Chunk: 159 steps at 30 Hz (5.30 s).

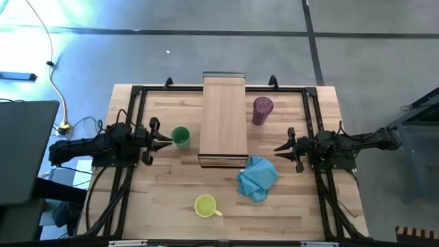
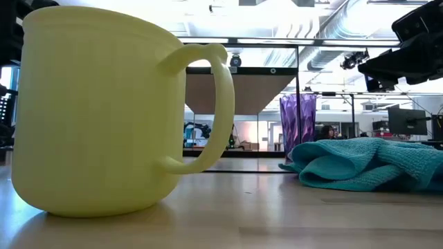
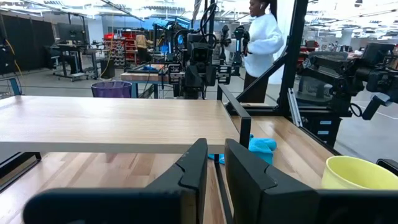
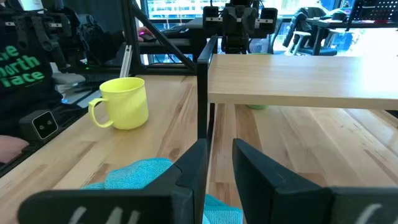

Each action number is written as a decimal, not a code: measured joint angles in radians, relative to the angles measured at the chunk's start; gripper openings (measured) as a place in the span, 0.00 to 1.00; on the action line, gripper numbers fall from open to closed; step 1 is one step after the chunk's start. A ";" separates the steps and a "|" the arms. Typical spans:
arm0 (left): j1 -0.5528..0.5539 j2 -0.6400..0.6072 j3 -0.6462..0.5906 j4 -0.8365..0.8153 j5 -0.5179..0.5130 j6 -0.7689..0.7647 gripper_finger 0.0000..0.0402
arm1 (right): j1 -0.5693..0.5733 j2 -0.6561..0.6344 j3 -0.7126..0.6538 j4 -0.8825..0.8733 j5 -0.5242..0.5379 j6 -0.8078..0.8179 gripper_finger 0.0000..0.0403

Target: Stack small to large cups/mugs on shelf

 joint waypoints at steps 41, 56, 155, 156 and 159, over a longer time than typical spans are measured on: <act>0.000 0.000 0.000 0.000 0.000 0.000 0.12 | 0.000 -0.001 0.018 -0.014 -0.126 0.161 0.17; 0.000 0.000 0.000 0.000 0.000 0.000 0.12 | 0.000 0.000 0.019 -0.016 -0.116 0.066 0.17; -0.406 0.329 0.000 0.372 0.105 -0.245 0.12 | 0.261 2.015 1.816 -0.427 -0.078 -0.744 0.17; -0.406 0.330 0.000 0.372 0.104 -0.245 0.12 | 0.261 2.018 1.816 -0.412 -0.078 -0.756 0.17; -0.406 0.329 0.000 0.372 0.104 -0.245 0.12 | 0.261 2.024 1.817 -0.373 -0.091 -0.790 0.17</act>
